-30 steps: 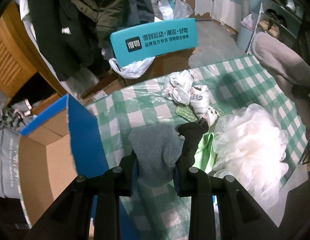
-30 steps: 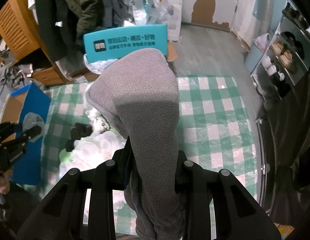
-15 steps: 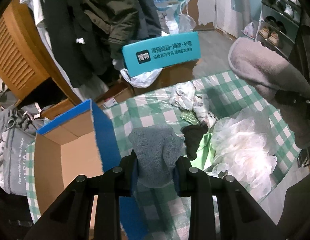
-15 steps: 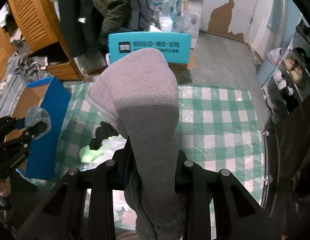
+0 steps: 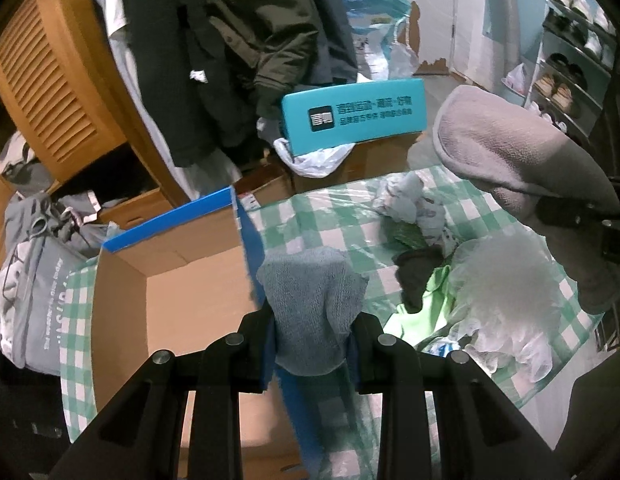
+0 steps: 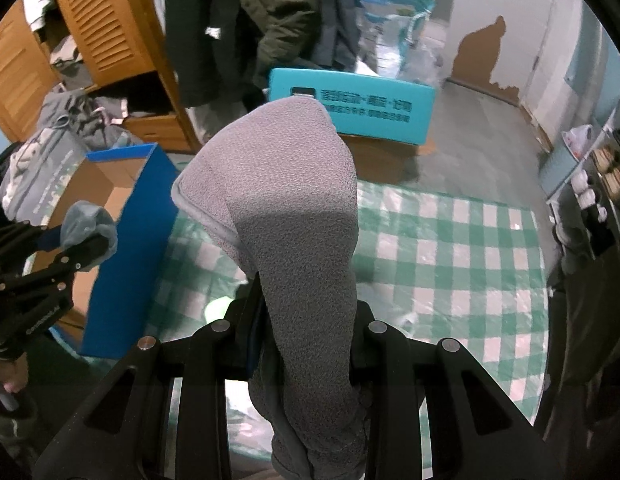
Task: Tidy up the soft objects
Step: 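Lift both held socks off the cloth toward the cardboard box, then carry both socks over the cardboard box and open both grippers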
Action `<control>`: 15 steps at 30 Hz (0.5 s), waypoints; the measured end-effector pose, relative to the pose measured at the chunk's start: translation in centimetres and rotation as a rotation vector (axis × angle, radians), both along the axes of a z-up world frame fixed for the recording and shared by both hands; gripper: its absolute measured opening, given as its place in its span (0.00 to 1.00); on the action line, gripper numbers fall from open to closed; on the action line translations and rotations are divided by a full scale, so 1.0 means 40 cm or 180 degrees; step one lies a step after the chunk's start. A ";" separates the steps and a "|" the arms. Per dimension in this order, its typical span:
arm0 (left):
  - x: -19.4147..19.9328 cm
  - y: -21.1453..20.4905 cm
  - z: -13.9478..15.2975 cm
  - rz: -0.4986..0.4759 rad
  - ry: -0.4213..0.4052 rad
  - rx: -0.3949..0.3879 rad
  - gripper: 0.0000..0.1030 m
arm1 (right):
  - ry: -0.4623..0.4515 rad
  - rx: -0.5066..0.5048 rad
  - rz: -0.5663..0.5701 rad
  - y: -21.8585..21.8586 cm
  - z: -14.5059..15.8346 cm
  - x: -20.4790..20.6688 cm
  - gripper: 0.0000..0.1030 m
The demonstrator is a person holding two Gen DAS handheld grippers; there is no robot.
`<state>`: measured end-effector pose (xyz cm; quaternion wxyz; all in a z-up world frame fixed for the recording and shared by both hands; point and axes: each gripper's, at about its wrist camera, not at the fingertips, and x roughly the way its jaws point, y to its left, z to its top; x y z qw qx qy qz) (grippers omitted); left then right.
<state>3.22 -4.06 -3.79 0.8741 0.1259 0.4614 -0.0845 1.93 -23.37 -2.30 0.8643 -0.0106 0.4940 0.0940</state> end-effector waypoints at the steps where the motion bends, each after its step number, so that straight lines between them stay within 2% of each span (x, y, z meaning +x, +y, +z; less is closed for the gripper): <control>1: -0.002 0.008 0.001 0.0018 -0.0003 -0.0002 0.28 | -0.0002 0.0001 0.0020 0.009 0.001 0.002 0.27; 15: -0.011 0.151 -0.003 0.0316 -0.0019 -0.0029 0.28 | -0.0019 0.0024 0.0351 0.174 0.024 0.039 0.27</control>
